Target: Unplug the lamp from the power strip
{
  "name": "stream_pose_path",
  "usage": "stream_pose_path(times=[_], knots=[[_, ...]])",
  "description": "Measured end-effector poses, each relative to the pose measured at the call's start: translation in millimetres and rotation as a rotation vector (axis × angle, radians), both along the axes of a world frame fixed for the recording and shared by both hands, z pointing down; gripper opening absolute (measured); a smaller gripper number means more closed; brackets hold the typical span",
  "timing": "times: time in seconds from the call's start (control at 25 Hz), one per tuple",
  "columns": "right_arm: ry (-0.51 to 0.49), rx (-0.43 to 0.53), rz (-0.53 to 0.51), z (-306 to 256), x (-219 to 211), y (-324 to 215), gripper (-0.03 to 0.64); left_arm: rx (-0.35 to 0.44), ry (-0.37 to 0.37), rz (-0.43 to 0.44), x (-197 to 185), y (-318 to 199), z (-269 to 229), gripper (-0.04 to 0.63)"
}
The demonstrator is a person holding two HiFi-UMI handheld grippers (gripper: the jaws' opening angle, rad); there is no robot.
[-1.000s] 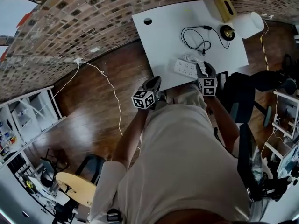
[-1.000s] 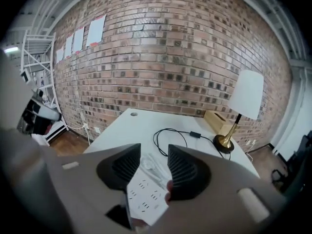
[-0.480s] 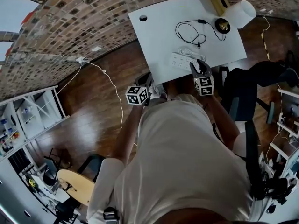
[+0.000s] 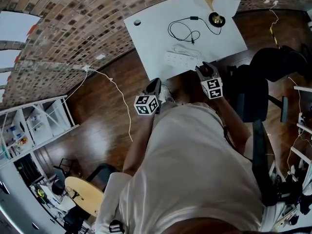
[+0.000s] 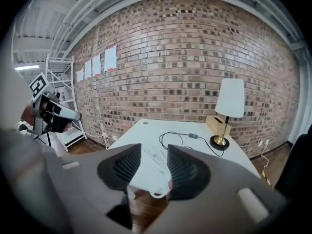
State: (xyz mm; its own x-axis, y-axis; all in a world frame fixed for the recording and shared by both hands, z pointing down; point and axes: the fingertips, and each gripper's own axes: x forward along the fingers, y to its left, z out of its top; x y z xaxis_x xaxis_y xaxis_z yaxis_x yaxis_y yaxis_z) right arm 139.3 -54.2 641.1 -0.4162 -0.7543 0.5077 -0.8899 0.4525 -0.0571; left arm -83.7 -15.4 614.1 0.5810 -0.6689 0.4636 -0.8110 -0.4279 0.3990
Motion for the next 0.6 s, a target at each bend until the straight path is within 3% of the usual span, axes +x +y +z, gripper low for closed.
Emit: stream_pose_path(times=[0.28,0.6], knots=[[-0.011,-0.013,-0.033,3,39,34,0.169,0.006,0.005,-0.029,31,48,-9,0.003],[-0.083,-0.02,-0.127,-14,33,62,0.167,-0.022,0.01,-0.121,46,114,1,0.003]])
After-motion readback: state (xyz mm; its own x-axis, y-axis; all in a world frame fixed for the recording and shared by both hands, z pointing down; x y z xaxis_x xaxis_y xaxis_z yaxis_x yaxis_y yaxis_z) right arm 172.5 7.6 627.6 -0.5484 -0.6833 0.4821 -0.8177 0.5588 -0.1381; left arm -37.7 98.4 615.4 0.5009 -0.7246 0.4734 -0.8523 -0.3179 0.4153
